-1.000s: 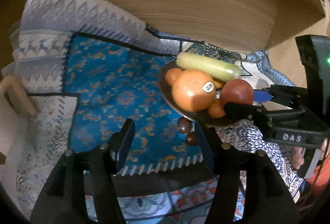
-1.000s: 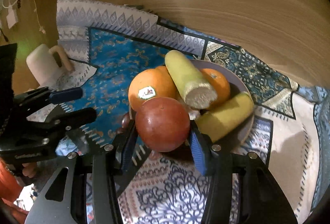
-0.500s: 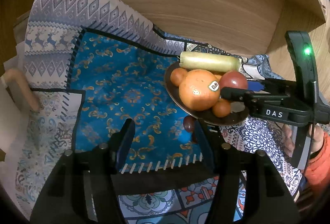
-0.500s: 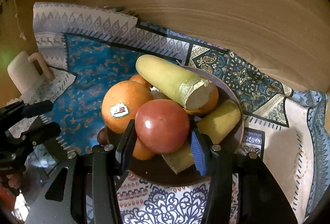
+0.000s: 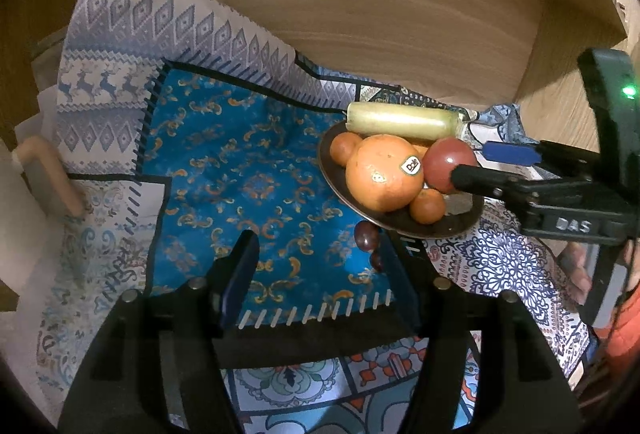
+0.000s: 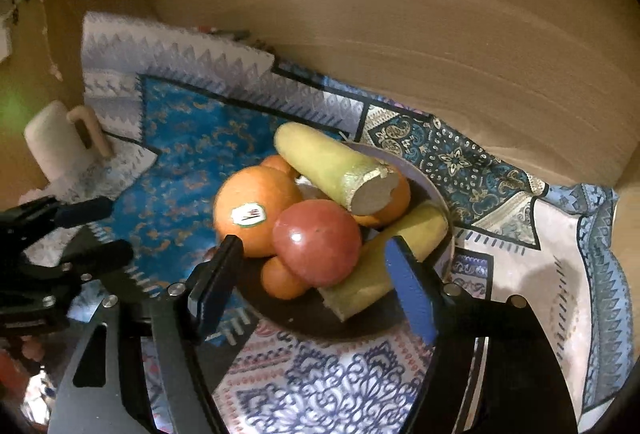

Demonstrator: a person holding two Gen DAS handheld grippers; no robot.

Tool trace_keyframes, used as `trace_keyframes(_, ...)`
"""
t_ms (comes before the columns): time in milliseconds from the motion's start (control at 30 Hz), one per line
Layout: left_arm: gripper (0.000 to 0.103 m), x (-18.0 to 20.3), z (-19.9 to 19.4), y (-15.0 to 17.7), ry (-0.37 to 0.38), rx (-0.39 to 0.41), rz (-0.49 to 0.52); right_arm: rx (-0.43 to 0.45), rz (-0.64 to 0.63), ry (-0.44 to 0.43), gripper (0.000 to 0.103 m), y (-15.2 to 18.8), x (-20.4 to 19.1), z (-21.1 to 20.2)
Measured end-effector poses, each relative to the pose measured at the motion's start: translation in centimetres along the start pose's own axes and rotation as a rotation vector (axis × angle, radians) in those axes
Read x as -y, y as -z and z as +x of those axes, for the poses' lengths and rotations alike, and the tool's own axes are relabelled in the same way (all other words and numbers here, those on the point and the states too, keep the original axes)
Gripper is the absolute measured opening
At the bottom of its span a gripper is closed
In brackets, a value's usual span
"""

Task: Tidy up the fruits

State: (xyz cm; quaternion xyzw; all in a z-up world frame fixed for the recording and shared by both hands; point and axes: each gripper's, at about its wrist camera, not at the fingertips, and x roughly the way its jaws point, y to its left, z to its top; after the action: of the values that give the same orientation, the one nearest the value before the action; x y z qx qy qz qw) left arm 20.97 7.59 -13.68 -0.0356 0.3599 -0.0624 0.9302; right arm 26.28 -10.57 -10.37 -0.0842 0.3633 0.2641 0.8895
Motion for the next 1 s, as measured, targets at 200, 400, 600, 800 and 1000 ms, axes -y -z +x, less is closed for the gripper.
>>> trace_keyframes(200,0.067,-0.4,-1.5,0.2,-0.021,0.033,0.007,0.015,-0.008,-0.05,0.07,1.2,-2.0,-1.5)
trace_keyframes(400,0.067,-1.2,-2.3,1.5,-0.041,0.027,0.025,-0.033,-0.024,-0.083,0.07,2.6,-4.4,0.4)
trace_keyframes(600,0.067,-1.9,-2.4,3.3,-0.025,0.002,0.019,-0.143,-0.009,-0.132,0.047,3.2,-5.8,3.8)
trace_keyframes(800,0.067,-2.5,-2.3,4.5,0.0,-0.01,-0.008,-0.171,-0.043,-0.09,0.037,2.9,-6.8,5.5)
trace_keyframes(1000,0.067,-3.1,-2.2,4.7,0.011,-0.019,-0.035,-0.189,-0.065,-0.075,0.026,2.7,-7.3,6.7)
